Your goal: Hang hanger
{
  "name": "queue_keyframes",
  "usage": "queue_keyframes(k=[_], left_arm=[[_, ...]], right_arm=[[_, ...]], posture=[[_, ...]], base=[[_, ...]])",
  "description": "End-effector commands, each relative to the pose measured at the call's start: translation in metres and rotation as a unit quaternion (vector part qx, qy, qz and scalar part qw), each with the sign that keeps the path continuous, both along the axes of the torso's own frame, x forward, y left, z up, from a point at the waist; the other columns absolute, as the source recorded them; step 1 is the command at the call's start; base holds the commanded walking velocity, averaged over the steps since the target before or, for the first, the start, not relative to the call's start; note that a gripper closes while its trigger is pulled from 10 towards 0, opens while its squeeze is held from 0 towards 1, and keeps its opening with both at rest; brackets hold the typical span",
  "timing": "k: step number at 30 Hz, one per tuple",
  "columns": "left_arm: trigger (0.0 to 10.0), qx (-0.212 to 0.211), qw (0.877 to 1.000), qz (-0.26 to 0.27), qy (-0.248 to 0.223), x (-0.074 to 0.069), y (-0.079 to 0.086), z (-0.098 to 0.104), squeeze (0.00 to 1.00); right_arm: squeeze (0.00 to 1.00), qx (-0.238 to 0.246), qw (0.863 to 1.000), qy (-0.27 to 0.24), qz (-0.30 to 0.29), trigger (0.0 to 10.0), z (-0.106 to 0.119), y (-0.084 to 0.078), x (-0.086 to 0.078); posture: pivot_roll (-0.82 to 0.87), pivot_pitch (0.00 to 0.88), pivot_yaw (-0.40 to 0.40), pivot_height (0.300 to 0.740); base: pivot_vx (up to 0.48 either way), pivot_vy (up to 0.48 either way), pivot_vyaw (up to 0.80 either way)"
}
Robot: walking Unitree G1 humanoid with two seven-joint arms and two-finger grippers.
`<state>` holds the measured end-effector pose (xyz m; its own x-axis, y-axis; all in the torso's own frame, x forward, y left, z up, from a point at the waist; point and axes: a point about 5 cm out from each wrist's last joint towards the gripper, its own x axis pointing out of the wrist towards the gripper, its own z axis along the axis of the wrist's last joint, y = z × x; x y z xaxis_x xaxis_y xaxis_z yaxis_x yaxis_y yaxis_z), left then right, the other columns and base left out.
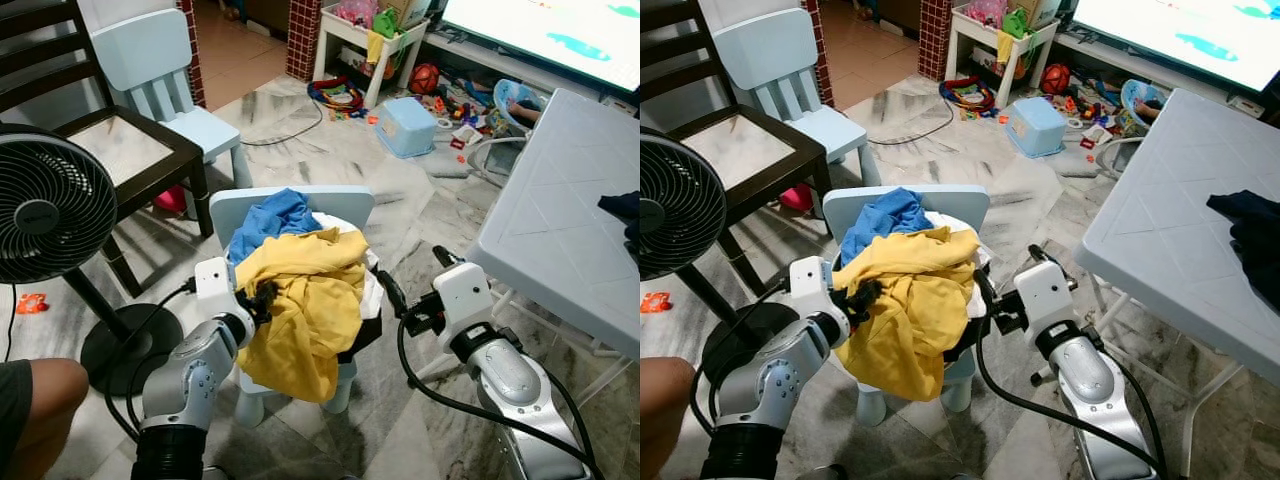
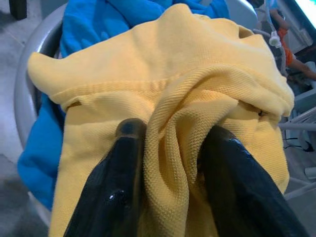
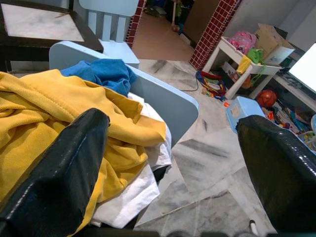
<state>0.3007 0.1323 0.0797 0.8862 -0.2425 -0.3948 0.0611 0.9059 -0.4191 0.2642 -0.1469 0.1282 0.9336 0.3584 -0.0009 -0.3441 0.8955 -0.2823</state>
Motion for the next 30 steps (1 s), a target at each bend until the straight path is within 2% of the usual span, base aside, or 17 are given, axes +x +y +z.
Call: queue_keyframes(k=[1,7,9,12,16,17,22,24,28,30], left_arm=[[0.0,0.002,1.0,-0.014,0.008,0.001,-0.004,-0.001,0.0],[0.0,0.015,1.0,-0.008,0.0,0.003,-0.004,0.0,0.0],[0.0,0.059,0.998,-0.002,-0.024,0.005,0.0,0.005,0.0],[0.0,0.081,0.996,-0.006,-0.035,0.005,-0.001,0.008,0.0],[0.0,0.114,0.992,-0.045,-0.044,0.001,-0.012,0.006,0.0],[0.0,0.134,0.987,-0.071,-0.046,-0.002,-0.018,0.003,0.0],[0.0,0.187,0.974,-0.118,-0.049,-0.009,-0.025,-0.003,0.0],[0.0,0.227,0.962,-0.138,-0.063,-0.011,-0.025,-0.004,0.0],[0.0,0.249,0.952,-0.163,-0.07,-0.013,-0.027,-0.004,0.0],[0.0,0.271,0.941,-0.19,-0.075,-0.015,-0.03,-0.005,0.0]], right_arm=[[0.0,-0.006,1.0,0.001,0.002,10.0,-0.001,-0.002,-0.001],[0.0,-0.007,1.0,0.0,0.0,10.0,0.0,-0.004,-0.001],[0.0,-0.007,1.0,0.0,-0.001,10.0,0.0,-0.005,-0.001],[0.0,-0.007,1.0,0.001,-0.001,10.0,0.0,-0.005,-0.001],[0.0,-0.007,1.0,0.0,0.001,10.0,0.0,-0.003,0.0],[0.0,-0.006,1.0,-0.001,0.001,10.0,0.0,-0.003,0.0],[0.0,-0.007,1.0,-0.002,0.001,10.0,0.001,-0.003,0.001],[0.0,-0.007,1.0,-0.002,0.001,10.0,0.001,-0.003,0.001],[0.0,-0.006,1.0,-0.003,0.001,10.0,0.001,-0.002,0.002],[0.0,-0.006,1.0,-0.003,0.002,10.0,0.001,-0.002,0.002]], posture=[[-0.04,0.139,-0.156,0.74],[-0.04,0.137,-0.156,0.74],[-0.04,0.137,-0.156,0.74],[-0.04,0.138,-0.158,0.74],[-0.04,0.137,-0.159,0.74],[-0.04,0.137,-0.159,0.74],[-0.04,0.135,-0.159,0.74],[-0.04,0.133,-0.159,0.74],[-0.03,0.13,-0.158,0.74],[-0.03,0.128,-0.159,0.74]], base=[[0.0,0.0,0.0],[0.0,0.0,0.0],[0.0,0.0,0.0],[0.0,0.0,0.0],[0.0,0.0,0.0],[0.0,0.0,0.0],[0.0,0.0,0.0],[0.0,0.0,0.0],[0.0,0.0,0.0],[0.0,0.0,0.0]])
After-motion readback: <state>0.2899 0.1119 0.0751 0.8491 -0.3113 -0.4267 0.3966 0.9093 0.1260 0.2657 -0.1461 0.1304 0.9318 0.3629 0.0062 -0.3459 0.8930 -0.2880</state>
